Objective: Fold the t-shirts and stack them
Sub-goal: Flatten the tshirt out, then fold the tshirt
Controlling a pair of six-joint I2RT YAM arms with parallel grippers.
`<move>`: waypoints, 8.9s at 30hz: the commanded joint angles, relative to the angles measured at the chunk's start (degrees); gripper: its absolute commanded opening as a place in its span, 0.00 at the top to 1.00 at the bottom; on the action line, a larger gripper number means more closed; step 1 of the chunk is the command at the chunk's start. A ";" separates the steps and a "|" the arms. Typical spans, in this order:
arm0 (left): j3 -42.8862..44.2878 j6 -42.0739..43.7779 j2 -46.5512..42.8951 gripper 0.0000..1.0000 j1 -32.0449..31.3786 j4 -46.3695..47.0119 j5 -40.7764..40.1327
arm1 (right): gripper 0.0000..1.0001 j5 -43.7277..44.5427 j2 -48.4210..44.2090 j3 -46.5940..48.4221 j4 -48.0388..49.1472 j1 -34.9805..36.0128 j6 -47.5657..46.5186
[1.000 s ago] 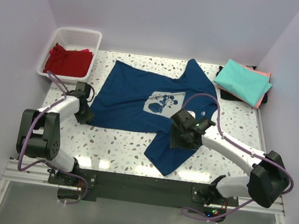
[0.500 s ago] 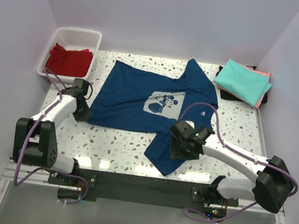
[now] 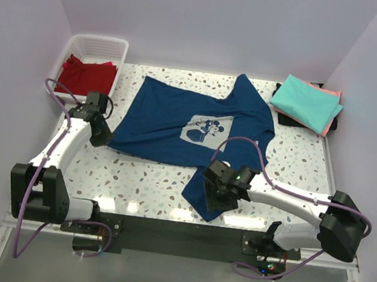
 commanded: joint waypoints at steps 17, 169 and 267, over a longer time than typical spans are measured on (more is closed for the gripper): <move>2.89 1.35 0.94 1.00 0.14 0.47 0.04 | 0.59 -1.80 5.13 -1.46 1.98 2.78 4.52; 18.45 -1.55 34.69 0.45 -8.91 5.66 -10.07 | 0.63 9.54 24.20 19.72 10.24 -32.73 -10.08; 2.54 -4.19 18.52 0.51 -9.70 2.23 -13.15 | 0.44 16.75 32.83 41.19 5.42 -32.46 -19.32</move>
